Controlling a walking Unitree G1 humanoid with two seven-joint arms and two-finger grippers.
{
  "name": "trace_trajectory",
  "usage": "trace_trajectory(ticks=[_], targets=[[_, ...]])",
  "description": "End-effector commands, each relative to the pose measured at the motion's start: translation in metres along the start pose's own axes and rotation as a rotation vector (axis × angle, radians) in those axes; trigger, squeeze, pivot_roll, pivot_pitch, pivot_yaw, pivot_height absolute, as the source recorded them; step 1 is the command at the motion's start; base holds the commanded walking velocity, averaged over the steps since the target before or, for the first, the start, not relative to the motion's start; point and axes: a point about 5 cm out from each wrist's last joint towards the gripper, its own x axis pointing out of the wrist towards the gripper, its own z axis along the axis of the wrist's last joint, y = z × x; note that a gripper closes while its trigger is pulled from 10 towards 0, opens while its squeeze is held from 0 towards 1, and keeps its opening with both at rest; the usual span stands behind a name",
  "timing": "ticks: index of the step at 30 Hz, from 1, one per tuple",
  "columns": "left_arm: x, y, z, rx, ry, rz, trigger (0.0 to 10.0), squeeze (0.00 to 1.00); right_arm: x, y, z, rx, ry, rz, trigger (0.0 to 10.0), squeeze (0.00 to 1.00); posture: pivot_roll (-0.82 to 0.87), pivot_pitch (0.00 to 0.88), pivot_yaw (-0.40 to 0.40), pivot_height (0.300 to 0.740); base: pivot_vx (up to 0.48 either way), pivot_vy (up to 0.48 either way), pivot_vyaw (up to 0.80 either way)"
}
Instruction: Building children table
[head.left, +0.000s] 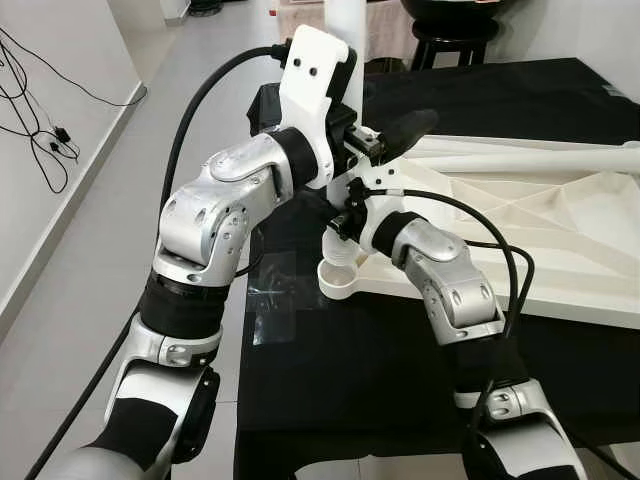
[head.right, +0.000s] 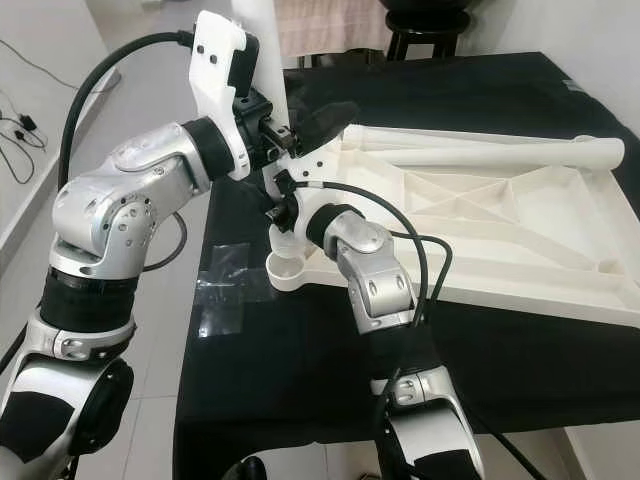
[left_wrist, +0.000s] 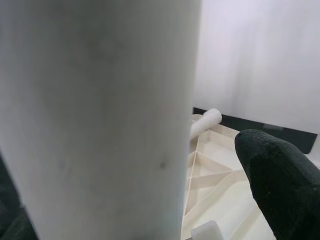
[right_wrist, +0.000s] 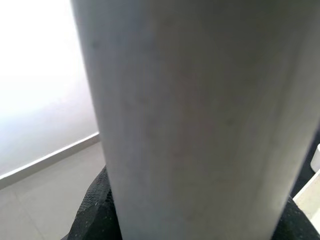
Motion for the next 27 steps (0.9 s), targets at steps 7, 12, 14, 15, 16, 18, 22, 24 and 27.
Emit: trace_trajectory(ticks=[7,12,14,15,16,18,22,24,27], targets=[[0.012,-0.033,0.002,0.002,-0.004,-0.166,10.0,0.00,-0.003,-0.004,0.003,0.050,0.033,0.153,10.0,0.00,0.06,0.120,0.063,0.740,0.000,0.000,0.00],[0.011,-0.032,0.004,0.000,-0.005,-0.150,10.0,0.00,-0.018,0.003,-0.001,0.001,0.053,0.385,10.0,0.00,0.05,0.129,0.063,0.740,0.000,0.000,0.00],[0.010,-0.033,0.005,-0.008,-0.006,-0.157,10.0,0.00,-0.017,0.000,-0.005,0.001,0.061,0.378,10.0,0.00,0.06,0.136,0.063,0.740,0.000,0.000,0.00],[0.005,-0.036,0.006,-0.028,-0.014,-0.188,10.0,0.00,-0.013,-0.006,-0.008,0.017,0.068,0.333,10.0,0.00,0.05,0.138,0.064,0.740,0.000,0.000,0.00],[0.000,-0.039,0.009,-0.042,-0.025,-0.222,10.0,0.00,-0.010,-0.011,-0.010,0.024,0.071,0.280,10.0,0.00,0.06,0.140,0.065,0.740,0.000,0.000,0.00],[-0.006,-0.042,0.012,-0.050,-0.037,-0.255,10.0,0.00,-0.006,-0.017,-0.009,0.035,0.060,0.227,10.0,0.00,0.06,0.143,0.065,0.740,0.000,0.000,0.00],[-0.024,-0.045,0.027,-0.020,-0.083,-0.332,10.0,0.00,0.001,-0.031,0.002,0.144,-0.025,0.096,10.0,0.00,0.06,0.147,0.063,0.740,0.000,0.000,0.00],[-0.030,-0.046,0.039,0.007,-0.113,-0.327,10.0,0.00,0.001,-0.035,0.011,0.226,-0.092,0.080,10.0,0.00,0.06,0.152,0.062,0.740,0.000,0.000,0.00],[-0.034,-0.043,0.051,0.060,-0.132,-0.262,10.0,0.00,0.001,-0.035,0.018,0.289,-0.143,0.105,10.0,0.00,0.07,0.153,0.059,0.740,0.000,0.000,0.00]])
